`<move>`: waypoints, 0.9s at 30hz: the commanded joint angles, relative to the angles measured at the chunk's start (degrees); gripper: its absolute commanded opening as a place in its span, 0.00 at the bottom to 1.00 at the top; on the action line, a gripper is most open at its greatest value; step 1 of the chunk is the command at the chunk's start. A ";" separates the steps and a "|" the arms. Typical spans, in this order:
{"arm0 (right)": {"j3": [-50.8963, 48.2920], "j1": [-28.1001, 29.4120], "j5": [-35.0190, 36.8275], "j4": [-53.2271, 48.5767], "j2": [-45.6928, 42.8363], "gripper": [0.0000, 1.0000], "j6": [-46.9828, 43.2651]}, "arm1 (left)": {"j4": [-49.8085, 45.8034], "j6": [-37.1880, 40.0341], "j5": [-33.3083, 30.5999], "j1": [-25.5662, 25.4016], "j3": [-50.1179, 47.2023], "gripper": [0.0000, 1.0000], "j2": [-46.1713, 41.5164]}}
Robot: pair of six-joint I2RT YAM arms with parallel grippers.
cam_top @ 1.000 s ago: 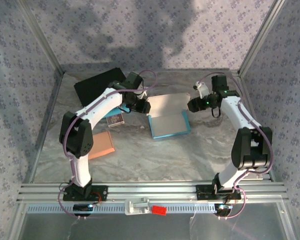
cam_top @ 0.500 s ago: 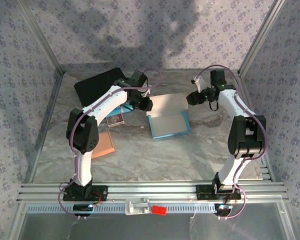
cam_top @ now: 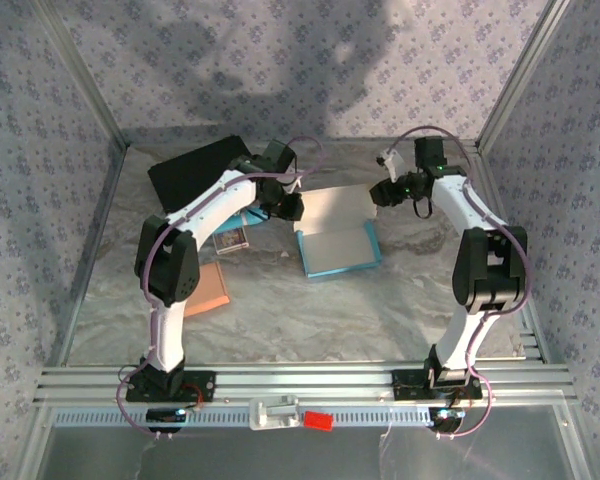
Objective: Fold the paper box
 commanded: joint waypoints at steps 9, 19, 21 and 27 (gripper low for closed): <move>2.21 2.07 3.12 -4.38 1.00 0.12 0.73 | -2.60 -1.34 -2.32 -0.37 4.52 0.09 2.33; 3.16 4.53 7.53 -5.68 -0.60 0.02 6.18 | -4.55 -4.50 -5.60 -0.38 8.26 0.03 3.61; 3.88 5.69 9.80 -7.22 -0.78 0.00 8.35 | -4.69 -5.63 -5.95 -0.37 9.17 0.03 3.82; 7.57 9.56 20.01 -7.64 -0.93 0.00 19.98 | -4.99 -9.32 -7.71 -0.37 11.24 0.02 4.44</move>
